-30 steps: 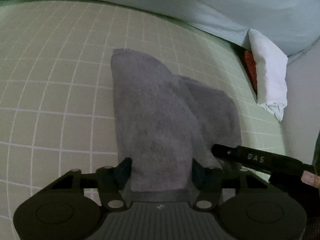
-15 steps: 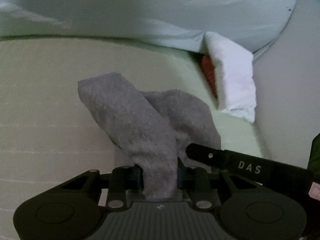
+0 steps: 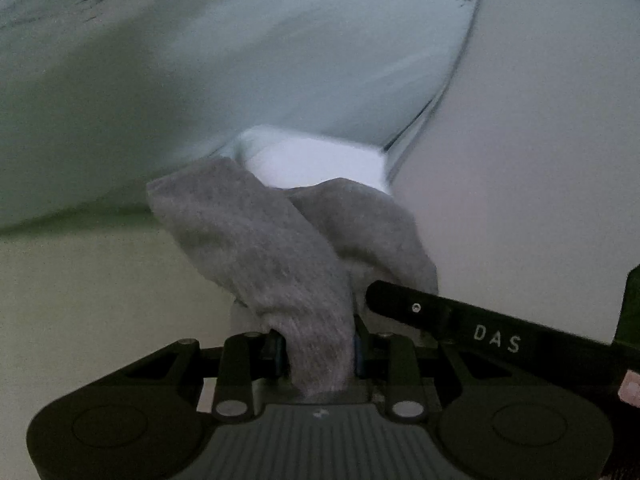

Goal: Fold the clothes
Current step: 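Carry the folded bundle with both grippers and place it on the white towel stack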

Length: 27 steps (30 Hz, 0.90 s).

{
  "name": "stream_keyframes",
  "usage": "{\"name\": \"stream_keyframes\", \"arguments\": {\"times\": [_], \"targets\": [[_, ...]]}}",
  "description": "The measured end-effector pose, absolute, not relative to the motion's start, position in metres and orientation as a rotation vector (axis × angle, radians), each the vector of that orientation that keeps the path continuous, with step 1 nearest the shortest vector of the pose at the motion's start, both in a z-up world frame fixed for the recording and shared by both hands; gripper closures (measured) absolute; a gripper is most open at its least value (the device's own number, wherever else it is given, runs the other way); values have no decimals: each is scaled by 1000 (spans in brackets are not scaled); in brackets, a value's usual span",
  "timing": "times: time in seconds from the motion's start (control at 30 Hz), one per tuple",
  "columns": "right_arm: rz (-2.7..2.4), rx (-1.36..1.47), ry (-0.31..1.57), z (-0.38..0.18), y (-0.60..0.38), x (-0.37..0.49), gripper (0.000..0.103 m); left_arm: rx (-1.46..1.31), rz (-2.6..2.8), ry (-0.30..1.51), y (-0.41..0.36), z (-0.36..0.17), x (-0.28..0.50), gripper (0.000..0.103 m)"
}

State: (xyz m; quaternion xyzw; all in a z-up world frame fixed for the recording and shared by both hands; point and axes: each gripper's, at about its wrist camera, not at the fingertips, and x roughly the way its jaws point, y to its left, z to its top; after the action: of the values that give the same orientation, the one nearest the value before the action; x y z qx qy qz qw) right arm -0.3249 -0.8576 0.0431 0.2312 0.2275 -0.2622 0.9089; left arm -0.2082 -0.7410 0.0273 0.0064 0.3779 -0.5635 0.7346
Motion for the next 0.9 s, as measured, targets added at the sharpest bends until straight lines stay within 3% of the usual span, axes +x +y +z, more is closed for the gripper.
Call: {"name": "stream_keyframes", "arguments": {"times": [0.2, 0.27, 0.33, 0.47, 0.53, 0.7, 0.83, 0.9], "targets": [[-616, 359, 378, 74, -951, -316, 90, -5, -1302, 718, -837, 53, -192, 70], [-648, 366, 369, 71, -981, -310, 87, 2, -1279, 711, -864, 50, -182, 65], [-717, 366, 408, 54, -1013, -299, 79, 53, -1211, 740, -883, 36, -172, 59], [-839, 354, 541, 19, -1041, -283, 74, 159, -1084, 795, -902, 8, -155, 54], [-831, 389, 518, 13, -1039, -291, 62, 146, -1088, 789, -892, 3, -150, 38], [-854, 425, 531, 5, -1016, -316, 57, 155, -1060, 762, -869, 7, -154, 33], [-851, 402, 534, 10, -981, -340, 34, 187, -1053, 719, -856, 15, -168, 21], [-842, 406, 522, 15, -965, -352, 29, 182, -1053, 720, -837, 19, -178, 20]]}}
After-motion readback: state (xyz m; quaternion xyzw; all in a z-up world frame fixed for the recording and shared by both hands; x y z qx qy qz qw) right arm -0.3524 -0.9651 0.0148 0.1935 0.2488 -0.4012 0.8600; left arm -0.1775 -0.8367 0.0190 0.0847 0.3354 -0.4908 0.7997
